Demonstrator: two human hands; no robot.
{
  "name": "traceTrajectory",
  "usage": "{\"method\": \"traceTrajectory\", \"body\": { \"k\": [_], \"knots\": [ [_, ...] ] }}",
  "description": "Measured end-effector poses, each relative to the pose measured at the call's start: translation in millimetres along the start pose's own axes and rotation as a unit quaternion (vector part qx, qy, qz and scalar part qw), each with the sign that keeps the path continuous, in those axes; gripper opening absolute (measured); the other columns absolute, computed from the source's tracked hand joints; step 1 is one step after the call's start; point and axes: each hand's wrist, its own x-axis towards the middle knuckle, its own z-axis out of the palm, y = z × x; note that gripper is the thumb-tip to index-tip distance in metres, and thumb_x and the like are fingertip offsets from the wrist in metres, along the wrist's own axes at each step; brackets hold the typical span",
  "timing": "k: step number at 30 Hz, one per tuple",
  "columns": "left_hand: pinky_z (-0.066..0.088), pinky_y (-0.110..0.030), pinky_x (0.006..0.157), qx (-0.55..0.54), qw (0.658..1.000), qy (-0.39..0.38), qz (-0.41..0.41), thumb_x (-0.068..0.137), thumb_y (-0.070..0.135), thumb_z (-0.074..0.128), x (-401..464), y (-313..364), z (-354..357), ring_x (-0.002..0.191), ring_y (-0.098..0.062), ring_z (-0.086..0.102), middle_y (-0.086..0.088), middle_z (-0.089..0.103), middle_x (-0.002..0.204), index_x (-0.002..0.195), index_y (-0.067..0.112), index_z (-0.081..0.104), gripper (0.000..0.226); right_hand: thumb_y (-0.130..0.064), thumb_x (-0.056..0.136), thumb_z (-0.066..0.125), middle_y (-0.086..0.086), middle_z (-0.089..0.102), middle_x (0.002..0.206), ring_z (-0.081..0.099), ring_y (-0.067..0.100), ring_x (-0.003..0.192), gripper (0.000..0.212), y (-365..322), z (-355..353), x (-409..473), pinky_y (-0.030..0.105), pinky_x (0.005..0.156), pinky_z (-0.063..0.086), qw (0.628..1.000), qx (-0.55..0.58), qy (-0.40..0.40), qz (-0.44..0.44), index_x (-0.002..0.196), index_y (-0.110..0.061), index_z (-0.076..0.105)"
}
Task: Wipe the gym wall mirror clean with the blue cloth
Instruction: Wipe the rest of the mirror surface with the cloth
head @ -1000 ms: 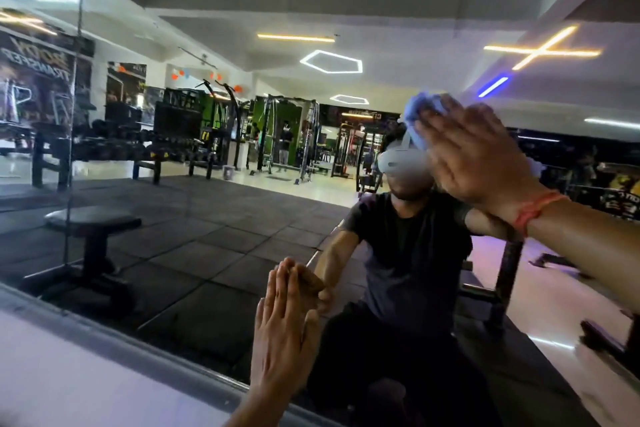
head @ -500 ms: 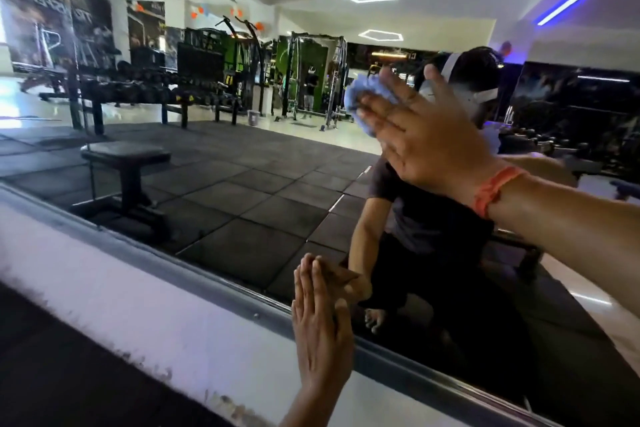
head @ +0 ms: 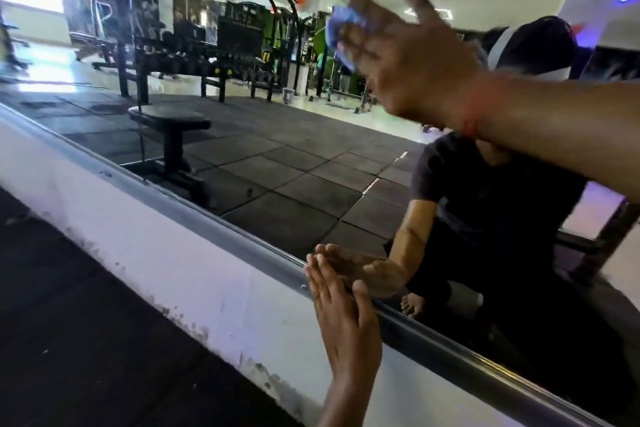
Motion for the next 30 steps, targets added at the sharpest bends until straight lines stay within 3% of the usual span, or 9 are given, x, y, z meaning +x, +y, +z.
{"method": "traceTrajectory", "body": {
  "k": [5, 9, 14, 19, 21, 24, 26, 28, 30],
  "knots": [
    [0.002, -0.025, 0.124, -0.030, 0.999, 0.007, -0.021, 0.109, 0.042, 0.038, 29, -35, -25, 0.148, 0.014, -0.016, 0.032, -0.020, 0.163, 0.161, 0.039, -0.009, 0.070, -0.020, 0.109, 0.034, 0.022, 0.040, 0.158, 0.026, 0.042, 0.152, 0.047, -62, 16, 32, 0.055, 0.124, 0.019, 0.990, 0.067, 0.030, 0.118, 0.149, 0.003, 0.042],
    [0.004, -0.022, 0.124, -0.063, 0.997, -0.015, -0.031, 0.109, 0.031, 0.046, 26, -48, -37, 0.150, 0.011, -0.010, 0.029, -0.016, 0.165, 0.161, 0.037, -0.007, 0.075, -0.013, 0.104, 0.030, 0.022, 0.052, 0.149, 0.040, 0.041, 0.146, 0.046, -166, 33, 4, 0.054, 0.118, 0.025, 0.991, 0.134, 0.009, 0.026, 0.139, 0.002, 0.056],
    [0.011, -0.021, 0.125, -0.072, 0.994, -0.045, -0.066, 0.107, 0.019, 0.049, 7, -48, -37, 0.152, 0.004, -0.002, 0.024, -0.015, 0.166, 0.161, 0.035, -0.008, 0.080, -0.017, 0.095, 0.038, 0.017, 0.059, 0.144, 0.049, 0.038, 0.140, 0.049, -220, 36, -64, 0.054, 0.106, 0.044, 0.974, 0.138, -0.128, -0.130, 0.134, -0.007, 0.066],
    [0.025, -0.021, 0.117, -0.070, 0.989, -0.075, -0.109, 0.107, 0.016, 0.050, 4, -35, -42, 0.155, -0.009, 0.013, 0.025, -0.013, 0.166, 0.161, 0.036, -0.008, 0.082, -0.032, 0.100, 0.036, 0.014, 0.040, 0.160, 0.035, 0.035, 0.150, 0.057, -193, 28, -177, 0.056, 0.122, 0.025, 0.966, 0.110, -0.141, -0.187, 0.152, -0.011, 0.046],
    [0.025, -0.008, 0.109, -0.075, 0.986, -0.079, -0.126, 0.107, 0.012, 0.050, 3, -29, -43, 0.155, -0.010, 0.012, 0.025, -0.013, 0.165, 0.161, 0.035, -0.006, 0.082, -0.033, 0.099, 0.031, 0.015, 0.040, 0.160, 0.036, 0.036, 0.149, 0.060, -182, 27, -187, 0.060, 0.120, 0.020, 0.971, 0.079, -0.130, -0.184, 0.153, -0.009, 0.043],
    [0.025, 0.015, 0.075, -0.069, 0.985, -0.077, -0.138, 0.107, 0.011, 0.048, 3, -24, -46, 0.153, -0.010, 0.016, 0.022, -0.012, 0.166, 0.162, 0.031, -0.005, 0.079, -0.025, 0.095, 0.031, 0.015, 0.047, 0.156, 0.042, 0.035, 0.146, 0.059, -193, 36, -140, 0.065, 0.115, 0.024, 0.976, 0.046, -0.115, -0.180, 0.148, -0.009, 0.050],
    [0.030, 0.012, 0.062, -0.064, 0.984, -0.082, -0.142, 0.107, 0.010, 0.048, 4, -24, -47, 0.152, -0.009, 0.018, 0.021, -0.012, 0.166, 0.163, 0.029, -0.004, 0.078, -0.023, 0.093, 0.028, 0.012, 0.056, 0.148, 0.050, 0.032, 0.141, 0.058, -216, 42, -78, 0.064, 0.110, 0.036, 0.981, 0.034, -0.098, -0.162, 0.140, -0.013, 0.061],
    [0.034, 0.010, 0.062, -0.070, 0.983, -0.099, -0.139, 0.106, 0.012, 0.048, 6, -29, -49, 0.153, -0.012, 0.023, 0.024, -0.015, 0.165, 0.162, 0.033, -0.007, 0.081, -0.025, 0.095, 0.029, 0.007, 0.061, 0.145, 0.052, 0.029, 0.139, 0.055, -242, 45, -14, 0.065, 0.110, 0.039, 0.985, 0.043, -0.098, -0.139, 0.133, -0.017, 0.068],
    [0.035, 0.007, 0.080, -0.047, 0.982, -0.126, -0.131, 0.107, 0.016, 0.048, 8, -35, -51, 0.153, -0.013, 0.024, 0.027, -0.020, 0.161, 0.159, 0.039, -0.015, 0.084, -0.027, 0.095, 0.042, 0.006, 0.060, 0.145, 0.050, 0.027, 0.141, 0.046, -265, 49, 29, 0.068, 0.111, 0.035, 0.986, 0.050, -0.108, -0.113, 0.130, -0.018, 0.070]
  ]
}}
